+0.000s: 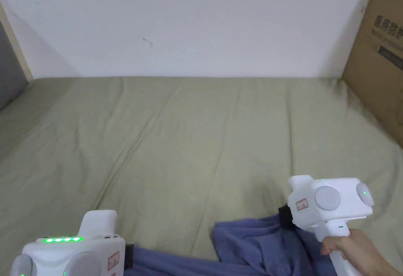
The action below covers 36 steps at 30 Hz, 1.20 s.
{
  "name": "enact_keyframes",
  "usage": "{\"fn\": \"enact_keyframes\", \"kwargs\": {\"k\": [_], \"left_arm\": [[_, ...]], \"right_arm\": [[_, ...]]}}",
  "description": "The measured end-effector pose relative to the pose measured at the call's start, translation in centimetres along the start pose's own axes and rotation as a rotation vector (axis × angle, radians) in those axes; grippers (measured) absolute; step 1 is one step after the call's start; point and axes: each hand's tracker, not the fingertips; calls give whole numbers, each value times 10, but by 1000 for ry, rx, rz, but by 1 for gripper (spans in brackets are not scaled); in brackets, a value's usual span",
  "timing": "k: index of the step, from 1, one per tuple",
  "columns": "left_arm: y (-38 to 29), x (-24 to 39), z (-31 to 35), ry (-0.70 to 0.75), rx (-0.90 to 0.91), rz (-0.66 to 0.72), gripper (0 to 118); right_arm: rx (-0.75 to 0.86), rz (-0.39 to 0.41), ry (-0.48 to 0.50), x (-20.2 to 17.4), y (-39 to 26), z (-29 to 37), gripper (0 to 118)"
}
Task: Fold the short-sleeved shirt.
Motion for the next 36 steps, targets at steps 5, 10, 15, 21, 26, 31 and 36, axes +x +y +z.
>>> {"fn": "enact_keyframes", "kwargs": {"k": [5,10,15,21,26,31,36], "left_arm": [[15,-3,36,40,61,-35,1],[44,-10,94,89,188,-23,1],[83,-12,158,158,337,-55,1],[135,-7,227,187,480,-57,1],[178,6,263,219,554,-92,1],[237,9,287,248,626,-82,1],[306,9,297,294,674,-87,1]], "right_arm": [[136,-13,-12,-1,1,76,4],[301,-49,-41,17,16,175,4],[470,-85,-53,40,24,276,4],[635,-185,-27,73,46,363,4],[714,-187,-44,61,71,416,4],[806,-203,-25,49,117,455,4],[884,-244,16,40,178,483,4]]}}
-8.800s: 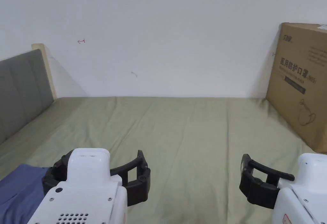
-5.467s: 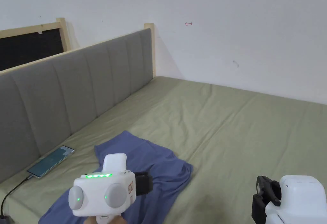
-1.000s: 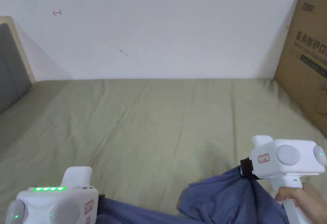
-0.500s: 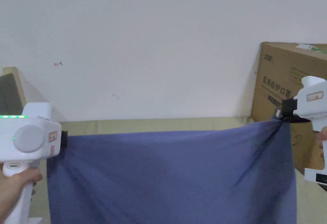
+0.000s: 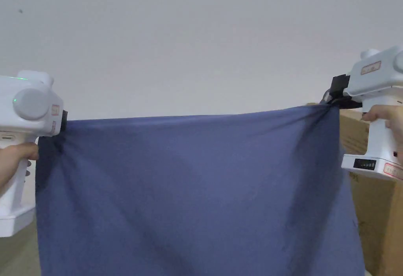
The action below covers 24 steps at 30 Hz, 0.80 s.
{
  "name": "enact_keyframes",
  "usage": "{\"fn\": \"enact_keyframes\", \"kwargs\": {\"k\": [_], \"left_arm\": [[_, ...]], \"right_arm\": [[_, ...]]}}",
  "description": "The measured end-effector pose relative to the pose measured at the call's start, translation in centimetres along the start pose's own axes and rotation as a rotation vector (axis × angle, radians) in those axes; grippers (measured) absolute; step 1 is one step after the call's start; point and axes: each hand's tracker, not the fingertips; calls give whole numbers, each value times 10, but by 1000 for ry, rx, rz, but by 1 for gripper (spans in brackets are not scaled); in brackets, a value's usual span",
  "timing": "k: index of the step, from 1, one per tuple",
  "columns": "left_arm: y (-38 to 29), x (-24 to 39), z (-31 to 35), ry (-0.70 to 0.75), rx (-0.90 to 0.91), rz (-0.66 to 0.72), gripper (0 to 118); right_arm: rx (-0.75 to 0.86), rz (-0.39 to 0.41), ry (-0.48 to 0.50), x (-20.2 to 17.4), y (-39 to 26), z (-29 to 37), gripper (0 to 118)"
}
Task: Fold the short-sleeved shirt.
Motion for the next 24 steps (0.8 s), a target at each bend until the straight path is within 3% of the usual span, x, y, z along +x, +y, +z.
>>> {"fn": "enact_keyframes", "kwargs": {"k": [7,10,12,15,18,24], "left_arm": [[70,-14,-47,26,66,61,1],[96,-13,-50,67,102,22,1],[112,-19,-51,55,152,34,1],[125,-27,-57,86,171,70,1],[118,-27,-69,106,183,82,1],[45,-4,-123,94,52,35,1]], "right_arm": [[76,39,-19,-41,64,-36,4],[168,2,21,-56,87,-36,4],[197,47,-5,-69,102,-37,4],[210,49,23,-81,106,-36,4],[193,85,26,-83,97,-45,4],[61,38,-11,-51,34,-99,4]]}}
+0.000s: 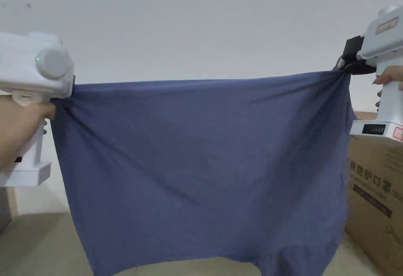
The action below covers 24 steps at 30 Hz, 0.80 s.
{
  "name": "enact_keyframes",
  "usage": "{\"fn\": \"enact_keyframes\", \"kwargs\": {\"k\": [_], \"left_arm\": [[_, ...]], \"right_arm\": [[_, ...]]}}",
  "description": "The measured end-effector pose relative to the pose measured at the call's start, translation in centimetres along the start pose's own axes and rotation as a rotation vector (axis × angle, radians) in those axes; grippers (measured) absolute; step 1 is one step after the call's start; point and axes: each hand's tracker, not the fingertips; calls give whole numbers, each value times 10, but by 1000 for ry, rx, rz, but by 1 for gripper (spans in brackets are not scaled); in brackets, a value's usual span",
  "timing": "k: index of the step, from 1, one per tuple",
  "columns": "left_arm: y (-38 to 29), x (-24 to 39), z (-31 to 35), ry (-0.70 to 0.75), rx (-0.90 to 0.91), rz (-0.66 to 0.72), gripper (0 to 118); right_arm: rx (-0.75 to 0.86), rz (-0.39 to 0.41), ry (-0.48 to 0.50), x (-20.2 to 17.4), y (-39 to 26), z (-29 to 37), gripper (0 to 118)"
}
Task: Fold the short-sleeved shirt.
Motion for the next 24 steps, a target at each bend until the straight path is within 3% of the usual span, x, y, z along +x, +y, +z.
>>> {"fn": "enact_keyframes", "kwargs": {"k": [4,7,11,14,17,21,24], "left_arm": [[-93,29,-43,16,-148,-65,1],[-175,52,-78,-1,-273,-118,1],[-281,74,-101,-21,-432,-104,1],[-349,83,-111,-46,-574,-106,1],[-403,81,-108,-33,-619,-106,1],[-452,62,-93,-63,-699,-9,1],[-459,48,-67,-54,-684,-10,1]], "right_arm": [[-146,-4,-15,26,-83,-43,4],[-302,26,-97,53,-158,-87,4],[-474,-108,-115,99,-260,-123,4],[-623,-37,-190,125,-334,-138,4],[-711,-107,-187,143,-385,-127,4],[-768,-82,-199,159,-420,-109,4],[-781,-90,-185,161,-426,-81,4]]}}
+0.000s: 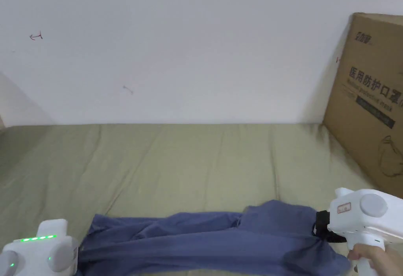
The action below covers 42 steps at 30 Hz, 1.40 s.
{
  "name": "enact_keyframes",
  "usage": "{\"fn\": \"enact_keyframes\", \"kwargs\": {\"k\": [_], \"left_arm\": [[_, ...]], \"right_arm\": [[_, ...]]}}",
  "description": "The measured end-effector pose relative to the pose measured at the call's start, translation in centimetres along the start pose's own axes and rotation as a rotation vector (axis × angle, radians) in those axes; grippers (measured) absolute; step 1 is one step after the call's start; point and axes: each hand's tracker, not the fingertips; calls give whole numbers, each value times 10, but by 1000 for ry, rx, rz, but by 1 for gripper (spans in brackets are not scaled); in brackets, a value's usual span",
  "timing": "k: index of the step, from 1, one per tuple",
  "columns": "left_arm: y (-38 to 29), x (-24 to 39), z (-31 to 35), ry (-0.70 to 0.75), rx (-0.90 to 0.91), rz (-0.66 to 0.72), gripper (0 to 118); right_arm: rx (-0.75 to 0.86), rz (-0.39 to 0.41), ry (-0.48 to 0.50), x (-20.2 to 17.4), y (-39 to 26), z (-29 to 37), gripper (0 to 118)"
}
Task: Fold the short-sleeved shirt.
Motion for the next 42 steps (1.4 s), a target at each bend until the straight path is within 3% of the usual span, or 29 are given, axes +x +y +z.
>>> {"fn": "enact_keyframes", "kwargs": {"k": [5,11,21,28,31,32,33,34,35,36,40,41,42], "left_arm": [[-41,-18,56,-5,60,-32,1],[-121,-42,132,-16,83,-131,1],[-270,-83,226,19,56,-237,1],[-315,-88,228,-21,15,-227,1],[-311,-91,225,-30,35,-192,5],[-309,-94,225,-51,24,-147,19],[-307,-100,226,-90,10,-87,41],[-305,-105,229,-122,1,-52,68],[-304,-108,235,-157,12,-19,99],[-304,-111,241,-180,36,12,106],[-306,-114,266,-276,50,49,96],[-309,-113,270,-276,52,46,74],[-314,-111,273,-261,58,43,30]], "right_arm": [[81,-9,16,8,-63,56,4],[49,37,9,32,-174,126,4],[-28,-59,30,83,-339,196,4],[-17,-68,11,97,-376,202,4],[3,-26,-19,87,-373,201,4],[19,-1,-49,85,-373,202,9],[21,22,-70,84,-372,204,24],[29,34,-68,82,-372,207,49],[51,44,-59,80,-372,213,85],[53,49,-64,77,-371,219,91],[109,84,-23,65,-375,237,88],[121,86,-6,64,-378,240,71],[125,76,-12,61,-383,240,46]]}}
